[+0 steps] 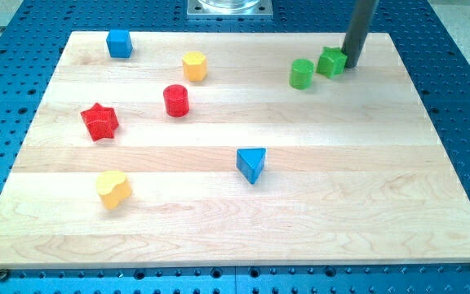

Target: Place green star vertically above triangle

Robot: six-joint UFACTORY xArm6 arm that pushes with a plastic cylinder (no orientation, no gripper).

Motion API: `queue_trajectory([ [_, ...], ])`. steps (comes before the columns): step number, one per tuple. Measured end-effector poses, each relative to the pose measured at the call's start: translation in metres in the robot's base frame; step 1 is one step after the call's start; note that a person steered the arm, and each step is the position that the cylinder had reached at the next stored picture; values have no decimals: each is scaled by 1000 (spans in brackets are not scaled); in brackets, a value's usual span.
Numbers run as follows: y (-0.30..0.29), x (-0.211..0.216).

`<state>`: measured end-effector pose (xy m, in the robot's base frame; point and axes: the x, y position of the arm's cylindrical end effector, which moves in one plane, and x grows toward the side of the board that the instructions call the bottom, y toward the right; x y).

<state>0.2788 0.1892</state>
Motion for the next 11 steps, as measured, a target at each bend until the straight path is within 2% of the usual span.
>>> queue_trajectory([
  [1, -21, -4],
  [2, 2, 35],
  [3, -41, 19],
  [4, -45, -14],
  [5, -58, -19],
  [6, -109, -24],
  [8, -122, -24],
  [9, -147, -24],
  [11, -115, -24],
])
